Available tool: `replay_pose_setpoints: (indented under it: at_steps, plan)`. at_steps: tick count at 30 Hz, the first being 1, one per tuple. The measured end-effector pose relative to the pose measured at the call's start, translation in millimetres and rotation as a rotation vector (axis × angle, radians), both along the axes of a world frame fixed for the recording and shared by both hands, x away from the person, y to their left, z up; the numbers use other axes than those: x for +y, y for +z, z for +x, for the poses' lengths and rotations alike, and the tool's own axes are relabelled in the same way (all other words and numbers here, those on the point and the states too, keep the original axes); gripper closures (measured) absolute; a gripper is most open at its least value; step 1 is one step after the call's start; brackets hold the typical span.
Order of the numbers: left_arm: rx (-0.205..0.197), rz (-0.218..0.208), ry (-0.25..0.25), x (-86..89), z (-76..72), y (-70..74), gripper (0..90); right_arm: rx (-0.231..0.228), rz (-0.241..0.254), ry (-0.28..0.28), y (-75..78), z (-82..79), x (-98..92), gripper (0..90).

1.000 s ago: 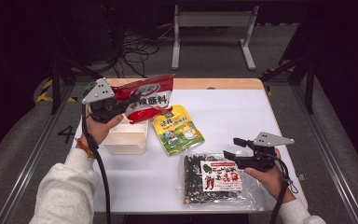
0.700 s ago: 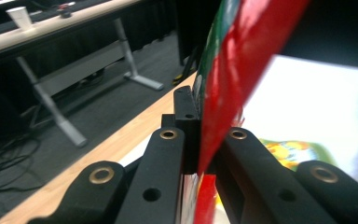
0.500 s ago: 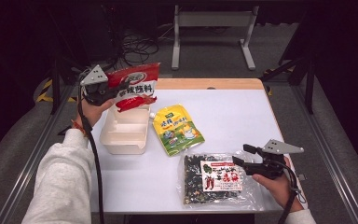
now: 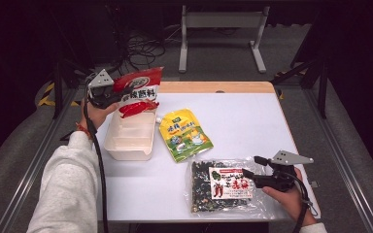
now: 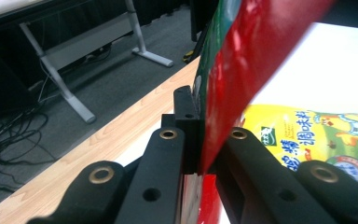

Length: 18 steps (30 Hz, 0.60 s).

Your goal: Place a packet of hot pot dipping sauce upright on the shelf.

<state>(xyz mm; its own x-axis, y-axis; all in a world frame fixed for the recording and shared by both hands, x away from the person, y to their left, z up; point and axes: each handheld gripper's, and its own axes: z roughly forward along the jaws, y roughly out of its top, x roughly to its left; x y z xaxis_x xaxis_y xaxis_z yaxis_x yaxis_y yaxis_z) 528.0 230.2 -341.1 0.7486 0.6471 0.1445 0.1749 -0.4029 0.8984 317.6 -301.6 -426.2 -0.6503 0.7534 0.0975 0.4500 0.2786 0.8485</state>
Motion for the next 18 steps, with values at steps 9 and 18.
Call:
replay_pose_setpoints:
  at_steps: [9, 18]
  plan:
    - [-0.006, 0.019, 0.015, 1.8, 12.2, 0.7, 89.4, 0.017, 0.006, 0.000, -2.5, 1.8, 0.3, 28.5]
    - [0.045, -0.023, 0.046, 5.4, 10.2, -21.9, 74.2, 0.024, -0.004, 0.015, -4.0, 2.4, 3.7, 28.5]
